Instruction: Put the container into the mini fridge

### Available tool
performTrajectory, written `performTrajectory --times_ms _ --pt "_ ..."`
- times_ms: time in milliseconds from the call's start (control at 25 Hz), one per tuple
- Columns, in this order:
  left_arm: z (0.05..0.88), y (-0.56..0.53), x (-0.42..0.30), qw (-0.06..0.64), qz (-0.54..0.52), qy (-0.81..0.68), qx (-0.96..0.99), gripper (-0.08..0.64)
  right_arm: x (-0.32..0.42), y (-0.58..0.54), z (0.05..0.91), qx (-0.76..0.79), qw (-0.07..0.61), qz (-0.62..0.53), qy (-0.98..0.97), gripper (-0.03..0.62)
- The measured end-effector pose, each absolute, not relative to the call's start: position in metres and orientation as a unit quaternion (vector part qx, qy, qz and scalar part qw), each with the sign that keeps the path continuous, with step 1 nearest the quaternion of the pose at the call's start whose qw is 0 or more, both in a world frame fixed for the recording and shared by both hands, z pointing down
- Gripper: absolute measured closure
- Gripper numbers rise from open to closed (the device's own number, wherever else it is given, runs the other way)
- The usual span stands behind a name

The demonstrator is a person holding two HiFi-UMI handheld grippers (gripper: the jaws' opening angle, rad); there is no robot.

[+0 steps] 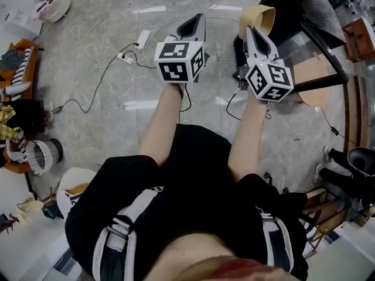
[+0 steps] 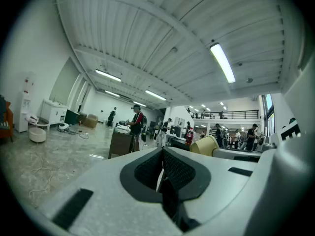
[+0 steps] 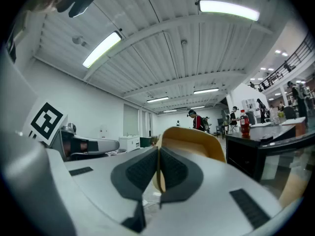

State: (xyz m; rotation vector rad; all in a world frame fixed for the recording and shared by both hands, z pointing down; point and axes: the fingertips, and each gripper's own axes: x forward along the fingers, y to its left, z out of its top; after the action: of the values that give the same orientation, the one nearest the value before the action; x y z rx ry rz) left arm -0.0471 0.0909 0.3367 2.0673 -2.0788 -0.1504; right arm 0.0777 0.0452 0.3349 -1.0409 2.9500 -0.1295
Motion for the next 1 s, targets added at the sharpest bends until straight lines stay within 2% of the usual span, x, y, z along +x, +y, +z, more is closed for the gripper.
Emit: performTrajectory --times_ms 400,1000 --pt "0.339 0.092 -0.075 0.103 -0.059 -0.707 0.697 0.552 0.061 0.040 0.335 -0.340 0.026 -0.060 0.938 0.574" --pt "0.326 0.089 -0.115 0.103 -0.096 -0.705 0.695 0.552 0.038 0.033 0.328 -0.343 0.018 -0.036 0.939 0.574"
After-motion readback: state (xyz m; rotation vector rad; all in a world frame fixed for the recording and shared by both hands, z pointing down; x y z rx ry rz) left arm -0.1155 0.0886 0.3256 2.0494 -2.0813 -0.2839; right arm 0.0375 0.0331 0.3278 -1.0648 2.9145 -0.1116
